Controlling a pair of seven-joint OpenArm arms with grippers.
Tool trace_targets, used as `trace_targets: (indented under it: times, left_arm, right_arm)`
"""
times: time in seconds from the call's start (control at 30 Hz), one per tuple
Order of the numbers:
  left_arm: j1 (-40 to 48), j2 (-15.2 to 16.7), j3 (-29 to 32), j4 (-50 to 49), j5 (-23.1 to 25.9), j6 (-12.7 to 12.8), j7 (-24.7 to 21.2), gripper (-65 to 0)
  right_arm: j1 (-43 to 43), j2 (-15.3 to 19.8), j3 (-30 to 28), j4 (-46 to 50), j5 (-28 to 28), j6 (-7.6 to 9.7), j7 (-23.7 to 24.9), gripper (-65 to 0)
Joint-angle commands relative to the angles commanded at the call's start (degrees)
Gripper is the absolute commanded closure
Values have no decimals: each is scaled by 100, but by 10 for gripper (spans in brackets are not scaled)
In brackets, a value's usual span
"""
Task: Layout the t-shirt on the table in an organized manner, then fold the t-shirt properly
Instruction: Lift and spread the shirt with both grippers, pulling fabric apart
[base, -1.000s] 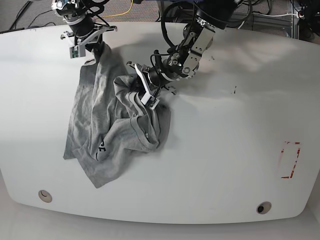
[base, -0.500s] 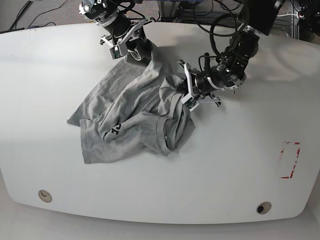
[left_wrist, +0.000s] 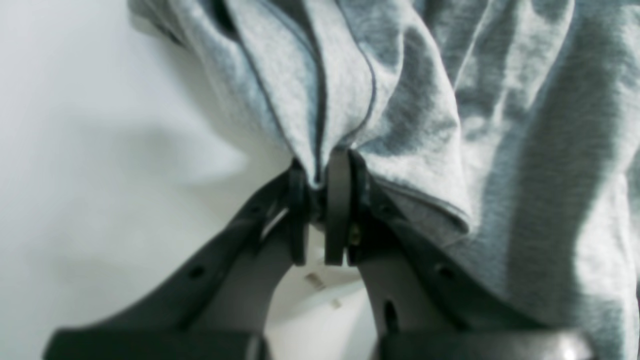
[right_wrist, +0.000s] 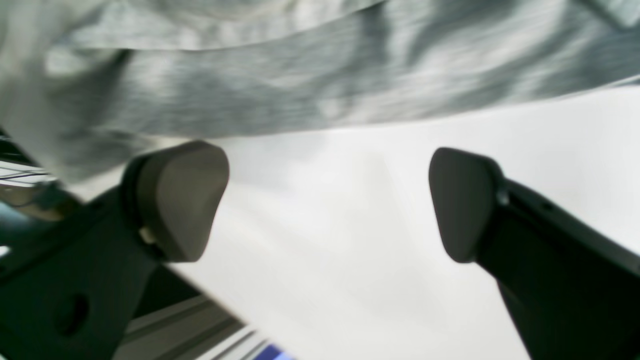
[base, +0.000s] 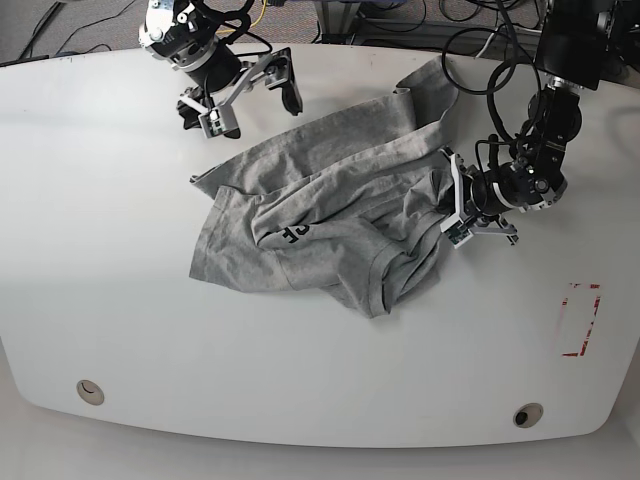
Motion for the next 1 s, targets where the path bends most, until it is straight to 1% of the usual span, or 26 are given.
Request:
trace_targets:
  times: [0.13,0.27,0.37,0.47,0.5,0.63,0.87,1.0]
  left_arm:
    - [-9,-53,-70,-35,0,-149,0,0]
    - [-9,-62,-70,-62,0,-167,0,0]
    - [0,-70,-79,-53,0,-176,0,0]
    - [26,-176,-79,-44,-9,-176,0,0]
    - [26,-176,-79,-35,-9,-176,0,0]
    - [35,-176,-79,-35,-9,-185,9,0]
    - [44,-185,-114,-35,-26,-185,9,0]
    - [44,-123,-237,-35,-26,-185,26,0]
  right_arm:
    - [519,176,0,-26,-9,-9,-18,-650]
    - [1213,246,-9,-352,-9,-9,-18,-650]
    - [1767,273,-9,-826,-18,-9,-70,-650]
    - [2382,404,-44,-1327,-18,-9,-229,-650]
    - [2629,422,-44,-1565,-9,18,-316,-650]
    - [3209,422,-53,-2092,0,35,-387,-650]
    - [4193,457,-721,-2892,0,44,-378,-650]
    - [4651,457,-1231,-3367,35,44,-378,-650]
